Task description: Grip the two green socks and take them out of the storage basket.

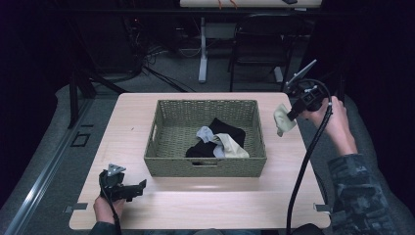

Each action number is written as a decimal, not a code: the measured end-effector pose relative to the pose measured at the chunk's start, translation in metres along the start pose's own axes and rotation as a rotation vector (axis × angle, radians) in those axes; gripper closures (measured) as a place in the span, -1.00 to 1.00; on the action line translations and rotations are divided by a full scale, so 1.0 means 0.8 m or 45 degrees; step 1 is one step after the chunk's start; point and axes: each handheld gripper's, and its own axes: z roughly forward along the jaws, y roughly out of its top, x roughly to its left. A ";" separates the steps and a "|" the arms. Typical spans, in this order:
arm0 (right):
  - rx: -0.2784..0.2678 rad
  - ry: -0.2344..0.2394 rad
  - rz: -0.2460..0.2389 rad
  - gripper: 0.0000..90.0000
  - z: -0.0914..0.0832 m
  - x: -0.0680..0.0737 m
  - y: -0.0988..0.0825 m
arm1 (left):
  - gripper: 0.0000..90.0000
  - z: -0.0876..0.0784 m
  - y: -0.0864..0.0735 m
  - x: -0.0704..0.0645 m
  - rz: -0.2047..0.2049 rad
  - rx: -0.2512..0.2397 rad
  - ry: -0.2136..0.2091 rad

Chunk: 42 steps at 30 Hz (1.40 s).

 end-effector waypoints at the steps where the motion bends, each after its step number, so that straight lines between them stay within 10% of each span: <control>1: 0.011 0.003 0.003 0.93 0.008 -0.001 -0.002 | -1.00 0.000 0.000 0.000 0.000 0.000 0.001; 24: 0.210 0.123 0.118 0.80 0.172 -0.026 -0.048 | -1.00 0.000 0.000 0.000 0.002 0.007 -0.003; 32: 0.098 0.150 0.093 -0.13 0.130 -0.020 -0.042 | -1.00 0.000 0.000 0.000 0.005 0.010 -0.004; 42: -0.012 0.175 -0.041 -0.67 0.057 0.017 -0.008 | -1.00 0.000 0.000 -0.001 0.006 0.009 0.005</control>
